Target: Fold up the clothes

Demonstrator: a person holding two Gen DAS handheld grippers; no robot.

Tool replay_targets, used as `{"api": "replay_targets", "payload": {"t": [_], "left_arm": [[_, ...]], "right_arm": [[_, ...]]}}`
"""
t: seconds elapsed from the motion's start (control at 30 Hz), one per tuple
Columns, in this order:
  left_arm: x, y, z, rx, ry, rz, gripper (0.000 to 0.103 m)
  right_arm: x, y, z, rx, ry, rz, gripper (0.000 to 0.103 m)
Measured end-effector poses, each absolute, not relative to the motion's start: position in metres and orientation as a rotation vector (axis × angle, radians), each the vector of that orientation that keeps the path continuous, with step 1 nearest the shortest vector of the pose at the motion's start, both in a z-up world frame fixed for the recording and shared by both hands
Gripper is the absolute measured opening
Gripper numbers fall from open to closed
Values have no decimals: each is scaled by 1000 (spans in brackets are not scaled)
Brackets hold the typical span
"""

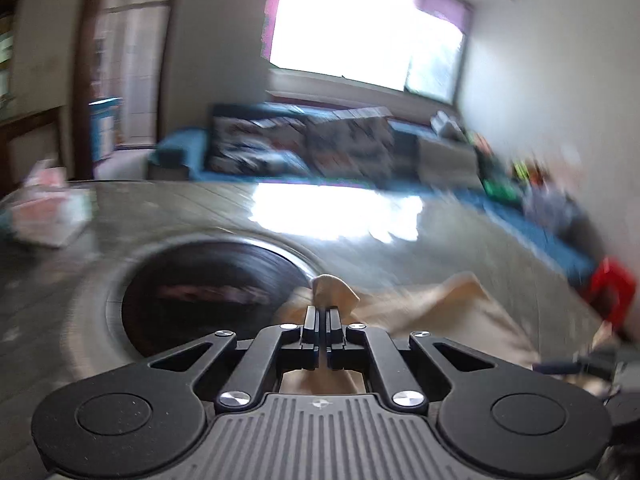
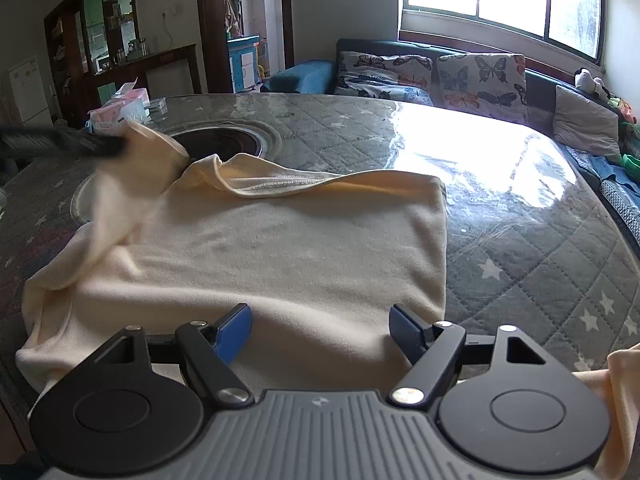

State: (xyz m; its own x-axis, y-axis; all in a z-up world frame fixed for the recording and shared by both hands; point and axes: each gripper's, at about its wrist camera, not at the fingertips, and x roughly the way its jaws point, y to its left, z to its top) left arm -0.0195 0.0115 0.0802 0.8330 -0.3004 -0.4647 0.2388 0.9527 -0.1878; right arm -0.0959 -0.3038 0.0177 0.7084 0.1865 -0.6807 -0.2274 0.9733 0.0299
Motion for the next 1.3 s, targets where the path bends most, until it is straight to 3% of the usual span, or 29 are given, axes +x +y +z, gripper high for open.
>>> {"api": "replay_targets", "payload": {"t": [0.23,0.5,0.77,1.07,1.3], "left_arm": [[-66,118,90,-271,471,-104,3],[-91,168,42,-271,617,59,3],[-91,172,28,-210,669,156,10],[-90,143,49,-153,628,82,10],[-71,110,25,-91,723,-16,11]], "right_arm": [[-98,-303,23,-64,731,231,77],[-108,-288,32,-121,730,297,77],[-137,-257,34,-224,764,461,74],[-161,-242,24,-272,822,552,63],[-167,-244,25,-253,863,609,63]]}}
